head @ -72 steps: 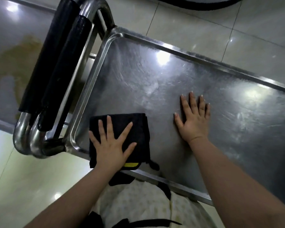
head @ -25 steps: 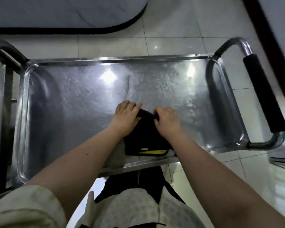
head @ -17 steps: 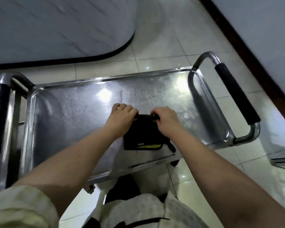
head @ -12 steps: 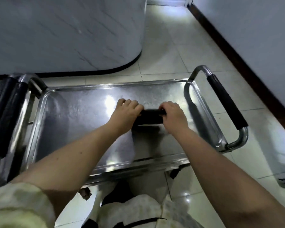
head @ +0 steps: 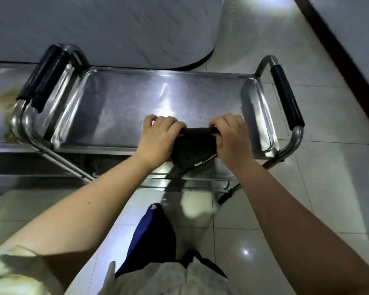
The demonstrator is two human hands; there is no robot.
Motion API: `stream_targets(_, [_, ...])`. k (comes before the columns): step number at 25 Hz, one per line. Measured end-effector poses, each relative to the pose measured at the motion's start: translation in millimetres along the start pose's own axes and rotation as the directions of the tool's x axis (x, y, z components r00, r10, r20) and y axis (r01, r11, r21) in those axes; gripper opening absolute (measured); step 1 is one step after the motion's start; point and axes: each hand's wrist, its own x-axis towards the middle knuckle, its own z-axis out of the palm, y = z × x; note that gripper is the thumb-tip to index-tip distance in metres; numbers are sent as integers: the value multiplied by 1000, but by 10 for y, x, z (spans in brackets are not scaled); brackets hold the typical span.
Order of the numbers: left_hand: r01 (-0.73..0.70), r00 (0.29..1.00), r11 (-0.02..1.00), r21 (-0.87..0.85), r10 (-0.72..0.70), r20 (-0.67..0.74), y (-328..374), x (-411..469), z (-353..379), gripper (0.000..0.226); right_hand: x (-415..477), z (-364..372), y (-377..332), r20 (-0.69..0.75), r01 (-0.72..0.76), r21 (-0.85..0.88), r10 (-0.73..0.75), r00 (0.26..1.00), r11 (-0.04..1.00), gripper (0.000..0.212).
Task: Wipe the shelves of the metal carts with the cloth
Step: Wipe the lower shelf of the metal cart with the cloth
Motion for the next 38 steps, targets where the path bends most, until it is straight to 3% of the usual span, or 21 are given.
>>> stream_targets(8, [88, 973, 990, -109, -62, 221, 229, -1003, 262, 23, -1047, 367, -103, 94, -96, 185, 80, 992, 978, 20])
stream_targets(12, [167, 928, 965, -201, -86, 362, 148, -1529, 983, 26, -1579, 1187, -14, 98, -211, 269, 192, 977, 940, 23])
stream_targets(17, [60, 918, 977, -206, 28, 397, -21, -2128, 2236, 31, -2161, 2382, 378, 126, -416, 329, 397, 909, 848, 26])
stream_targets(19, [30, 935, 958, -286, 74, 346, -137, -2195, 2597, 27, -2252, 2657, 527, 134, -442, 295, 422, 897, 847, 26])
stream_targets(22, [-3, 930, 940, -341, 128, 346, -427, -1984, 3200, 34, -2002, 3033, 881, 157, -376, 268, 345, 925, 887, 23])
stream_targets(24, [56, 921, 960, -274, 56, 385, -642, -1729, 3744, 35, -1624, 3445, 1209, 239, -392, 124, 356, 903, 912, 22])
stream_targets(27, [167, 892, 985, -32, -137, 430, -829, -1453, 4417, 35, -1178, 4033, 1632, 326, -384, -213, 436, 839, 899, 35])
stream_targets(29, [230, 904, 973, 18, -220, 367, -920, -1424, 4565, 42, -1155, 4196, 1688, 269, -390, -222, 440, 857, 894, 40])
stream_targets(31, [231, 936, 973, -12, -219, 274, -1057, -1500, 4566, 47, -1292, 4241, 1573, 208, -321, -165, 351, 913, 933, 36])
stream_targets(33, [231, 942, 973, -26, -217, 254, -1210, -1558, 4551, 46, -1442, 4250, 1359, 290, -227, -138, 258, 921, 964, 38])
stream_targets(34, [243, 933, 970, -14, -230, 275, -1267, -1567, 4557, 43, -1496, 4254, 1241, 395, -201, -151, 246, 885, 968, 42])
stream_targets(36, [293, 885, 954, 56, -294, 361, -1364, -1544, 4623, 41, -1580, 4281, 1114, 612, -191, -222, 289, 736, 956, 54])
stream_targets(38, [332, 809, 935, 127, -351, 471, -1457, -1471, 4722, 45, -1676, 4327, 1139, 688, -156, -288, 317, 653, 945, 64])
